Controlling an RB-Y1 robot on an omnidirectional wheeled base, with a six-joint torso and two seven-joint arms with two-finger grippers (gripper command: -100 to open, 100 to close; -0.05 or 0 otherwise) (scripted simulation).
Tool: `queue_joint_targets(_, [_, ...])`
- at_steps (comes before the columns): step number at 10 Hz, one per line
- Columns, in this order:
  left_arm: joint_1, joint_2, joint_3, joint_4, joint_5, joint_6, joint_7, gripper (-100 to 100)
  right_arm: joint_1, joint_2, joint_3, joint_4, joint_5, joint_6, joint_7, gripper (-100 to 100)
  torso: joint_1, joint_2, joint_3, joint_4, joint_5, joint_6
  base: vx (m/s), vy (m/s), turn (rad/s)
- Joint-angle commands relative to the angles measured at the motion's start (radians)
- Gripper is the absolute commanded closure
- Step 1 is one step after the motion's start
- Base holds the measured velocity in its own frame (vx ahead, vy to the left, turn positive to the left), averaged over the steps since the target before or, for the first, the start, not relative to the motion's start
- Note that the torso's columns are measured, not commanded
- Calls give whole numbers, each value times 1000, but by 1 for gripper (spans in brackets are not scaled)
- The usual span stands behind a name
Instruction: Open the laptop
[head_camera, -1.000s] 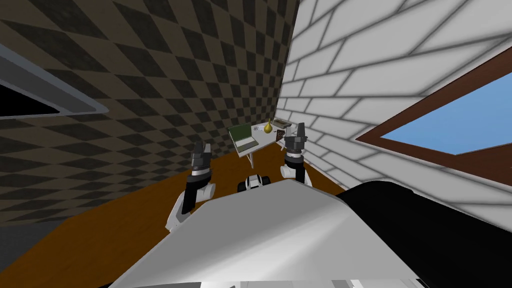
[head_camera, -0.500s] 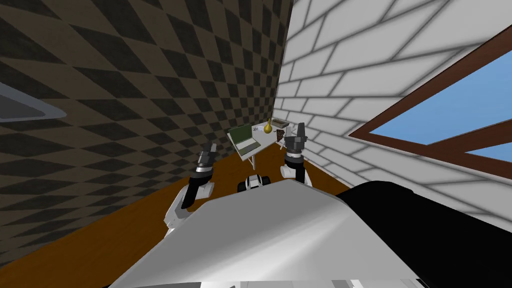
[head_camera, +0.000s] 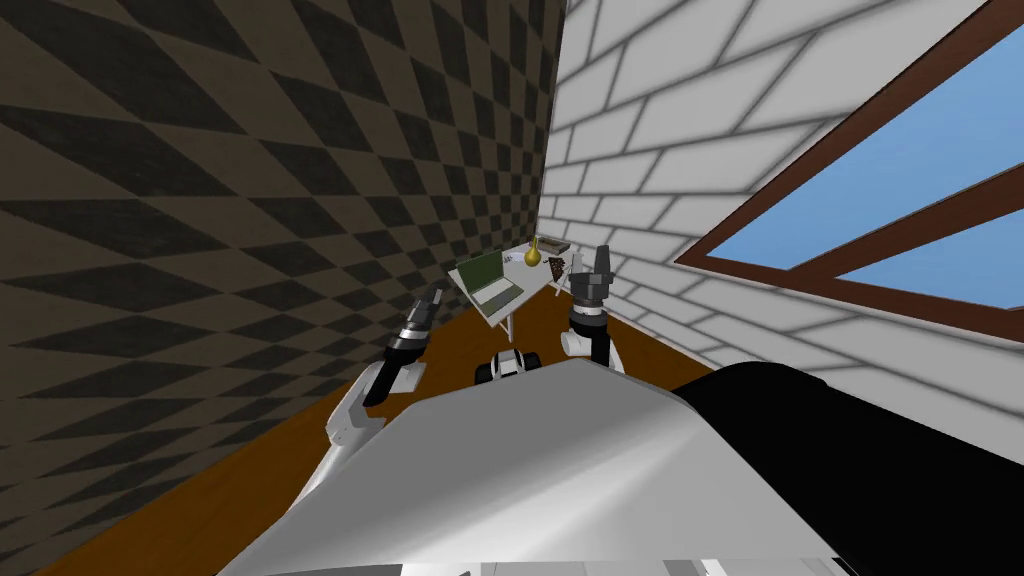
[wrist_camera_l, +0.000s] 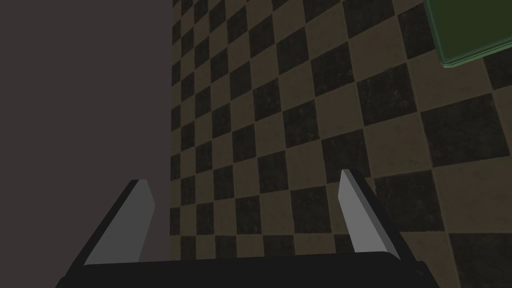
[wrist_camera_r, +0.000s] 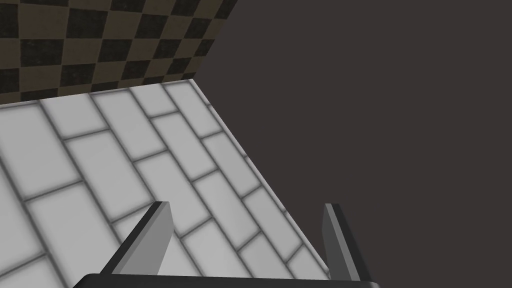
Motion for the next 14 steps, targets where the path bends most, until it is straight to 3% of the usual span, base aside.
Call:
queue_joint_targets(1, [-24, 54, -18, 20, -8, 33, 16, -100, 0, 0, 0, 0, 0, 0, 0, 0, 0, -1, 0, 0, 0, 0, 51, 123, -190])
queue_joint_targets(8, [-90, 187, -68, 83, -40, 107, 46, -100, 0, 0, 0, 0, 0, 0, 0, 0, 0, -1, 0, 0, 0, 0, 32, 123, -207])
queue_joint_targets(14, [-172, 290, -117, 162, -93, 181, 77, -100, 0, 0, 0, 0, 0, 0, 0, 0, 0, -1, -1, 0, 0, 0, 29, 149, -284])
